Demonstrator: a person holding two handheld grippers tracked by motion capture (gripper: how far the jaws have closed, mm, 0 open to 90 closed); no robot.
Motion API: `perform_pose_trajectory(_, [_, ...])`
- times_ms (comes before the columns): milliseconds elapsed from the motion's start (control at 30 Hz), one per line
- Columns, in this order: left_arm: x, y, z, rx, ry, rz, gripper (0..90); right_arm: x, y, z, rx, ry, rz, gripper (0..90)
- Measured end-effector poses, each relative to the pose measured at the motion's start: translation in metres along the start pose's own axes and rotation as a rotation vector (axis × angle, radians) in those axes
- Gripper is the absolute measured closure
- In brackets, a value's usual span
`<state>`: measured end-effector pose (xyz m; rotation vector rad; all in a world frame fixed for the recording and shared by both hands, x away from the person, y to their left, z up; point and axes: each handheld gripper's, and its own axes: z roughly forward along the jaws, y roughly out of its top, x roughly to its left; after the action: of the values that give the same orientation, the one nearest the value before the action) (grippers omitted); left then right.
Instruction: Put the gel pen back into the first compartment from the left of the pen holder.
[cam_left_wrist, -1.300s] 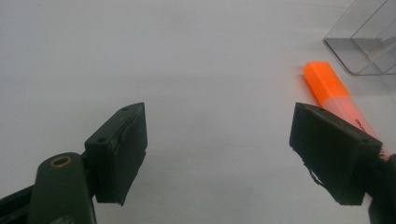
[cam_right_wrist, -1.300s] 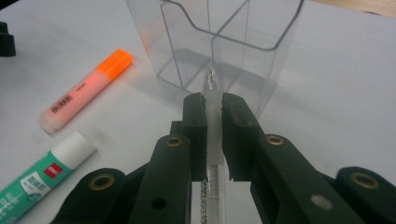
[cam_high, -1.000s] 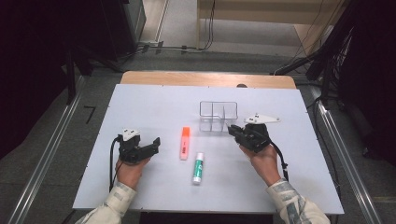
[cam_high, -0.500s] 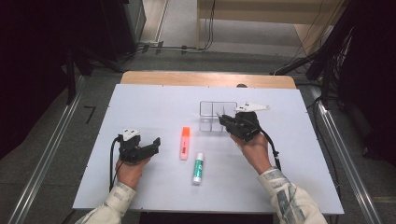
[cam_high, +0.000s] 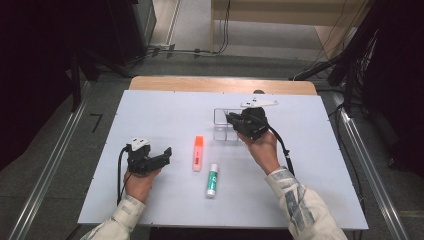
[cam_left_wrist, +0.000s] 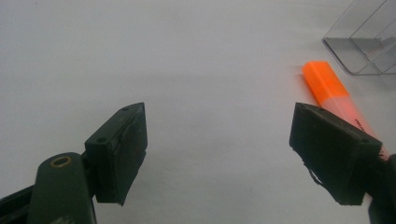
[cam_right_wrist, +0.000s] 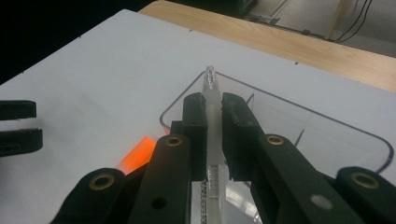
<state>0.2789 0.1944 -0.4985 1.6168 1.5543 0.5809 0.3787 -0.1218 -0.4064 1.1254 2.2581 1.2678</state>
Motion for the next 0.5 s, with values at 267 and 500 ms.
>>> perform_pose_trajectory(267, [0.0,0.0,0.0,0.001,0.0,-0.001,19.2,0.001,0.012,0.013,0.003,-0.003,-0.003,78.6])
perform_pose_trajectory(500, [0.0,0.0,0.0,0.002,-0.003,0.001,19.2,0.0,0.022,0.024,0.011,-0.005,-0.001,78.6])
